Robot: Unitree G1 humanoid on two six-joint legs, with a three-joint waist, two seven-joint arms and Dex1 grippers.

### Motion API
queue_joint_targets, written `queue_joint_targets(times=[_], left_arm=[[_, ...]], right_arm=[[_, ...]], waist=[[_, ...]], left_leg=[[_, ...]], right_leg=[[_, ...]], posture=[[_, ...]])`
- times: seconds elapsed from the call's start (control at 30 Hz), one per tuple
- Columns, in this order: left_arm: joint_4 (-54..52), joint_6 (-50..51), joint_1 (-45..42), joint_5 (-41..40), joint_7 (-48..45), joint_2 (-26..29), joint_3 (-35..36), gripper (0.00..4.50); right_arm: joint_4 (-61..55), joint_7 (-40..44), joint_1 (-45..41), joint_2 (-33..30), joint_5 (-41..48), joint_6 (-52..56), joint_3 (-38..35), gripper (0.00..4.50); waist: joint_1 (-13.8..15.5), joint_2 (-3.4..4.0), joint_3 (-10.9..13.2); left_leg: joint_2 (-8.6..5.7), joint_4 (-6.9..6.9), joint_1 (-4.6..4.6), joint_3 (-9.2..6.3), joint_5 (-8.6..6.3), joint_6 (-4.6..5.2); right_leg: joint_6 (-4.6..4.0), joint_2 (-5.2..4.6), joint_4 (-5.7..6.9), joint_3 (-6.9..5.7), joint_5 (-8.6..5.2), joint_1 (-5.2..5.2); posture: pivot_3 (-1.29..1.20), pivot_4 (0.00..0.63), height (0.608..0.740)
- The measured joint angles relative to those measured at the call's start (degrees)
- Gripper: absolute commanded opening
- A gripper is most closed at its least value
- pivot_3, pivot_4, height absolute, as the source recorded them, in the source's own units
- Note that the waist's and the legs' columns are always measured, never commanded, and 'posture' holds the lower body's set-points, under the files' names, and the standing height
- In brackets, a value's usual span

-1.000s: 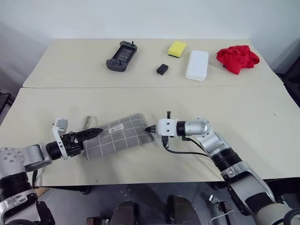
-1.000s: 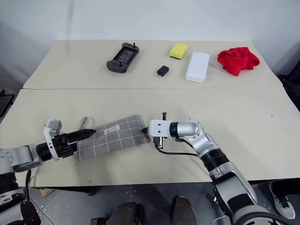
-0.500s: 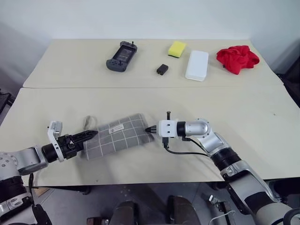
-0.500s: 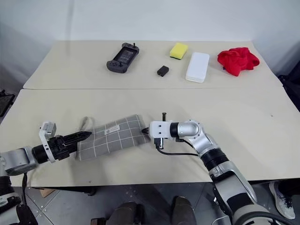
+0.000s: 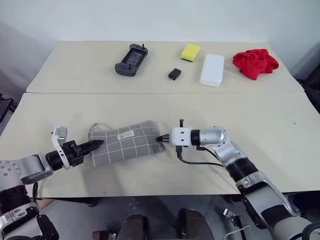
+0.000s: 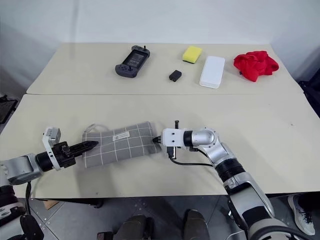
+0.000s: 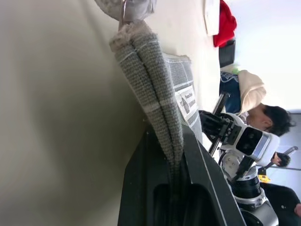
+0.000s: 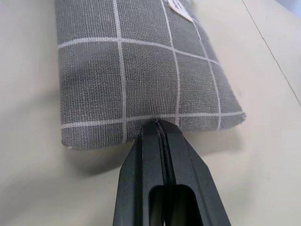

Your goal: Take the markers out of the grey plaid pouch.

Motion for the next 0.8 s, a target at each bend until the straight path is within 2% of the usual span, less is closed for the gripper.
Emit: queue_joint_targets(times=[0.1, 0.13, 0.3, 0.4, 0.5, 0.53, 0.67, 0.8], left_arm=[[-0.8, -1.4, -0.9, -0.1, -1.6, -0.9, -0.2, 0.00], [-2.1, -3.9, -1.4, -0.1, -3.4, -1.0, -0.6, 0.00], [-9.0, -16.7, -2.5, 0.8, -12.7, 0.0, -2.5, 0.00], [-11.2, -28.7, -4.0, 5.1, -16.5, -1.5, -5.2, 0.00], [-13.8, -47.5, -4.7, 15.7, -23.4, -3.1, -14.1, 0.00], [-13.9, -53.7, -4.6, 19.5, -26.3, -3.2, -17.5, 0.00], [-12.0, -77.8, -4.2, 33.4, -35.5, -7.6, -30.4, 0.00], [-5.2, -97.4, -4.2, 42.9, -36.6, -12.1, -36.0, 0.00]], right_arm=[[-3.9, 3.3, 3.0, -0.5, 7.0, 3.8, -3.7, 0.47], [-7.0, 5.3, 4.4, -1.6, 11.5, 7.9, -5.9, 0.86], [-12.4, 8.7, 5.7, -8.6, 19.6, 17.3, -13.8, 2.32], [-12.0, 9.2, 6.6, -10.6, 22.0, 21.5, -17.0, 3.35], [-10.9, 10.0, 5.5, -13.3, 27.1, 32.9, -20.6, 4.31], [-11.0, 10.0, 4.2, -13.9, 29.5, 37.6, -21.8, 4.45], [-14.7, 6.5, -5.4, -13.8, 39.9, 57.4, -26.2, 4.45], [-15.7, -0.9, -13.9, -11.1, 46.6, 75.0, -28.2, 4.45]], waist=[[0.3, -0.03, 0.0], [0.4, -0.07, 0.1], [0.3, -0.08, 0.1], [0.2, -0.08, 0.1], [0.4, -0.02, 0.1], [0.4, 0.00, 0.1], [0.2, 0.12, 0.2], [0.3, 0.12, 0.2]], left_leg=[[0.00, 0.02, -0.13, -0.11, 0.00, 0.00], [-0.01, 0.09, -0.29, -0.17, 0.01, 0.01], [-0.01, 0.01, -0.26, -0.11, 0.00, 0.01], [-0.01, -0.01, -0.28, 0.01, 0.00, 0.01], [-0.04, -0.01, -0.31, 0.09, 0.00, 0.01], [-0.05, -0.01, -0.32, 0.10, 0.00, 0.01], [-0.02, -0.02, -0.39, 0.27, -0.01, 0.01], [0.10, -0.03, -0.48, 0.52, -0.01, -0.02]], right_leg=[[0.00, 0.00, -0.07, -0.08, 0.00, 0.00], [0.01, -0.02, -0.10, -0.16, 0.00, -0.05], [0.02, -0.03, -0.24, -0.17, 0.01, -0.03], [0.01, 0.06, -0.32, -0.15, 0.01, -0.04], [0.03, 0.05, -0.35, -0.12, 0.02, -0.05], [0.03, 0.05, -0.36, -0.13, 0.02, -0.06], [0.00, 0.24, -0.34, -0.03, 0.04, -0.25], [-0.08, 0.38, -0.18, 0.11, 0.08, -0.53]], posture=[[0.00, 0.150, 0.740], [0.00, 0.150, 0.740], [0.00, 0.150, 0.740], [0.00, 0.150, 0.740], [0.00, 0.150, 0.740], [0.00, 0.150, 0.740], [0.00, 0.150, 0.740], [0.00, 0.150, 0.740]])
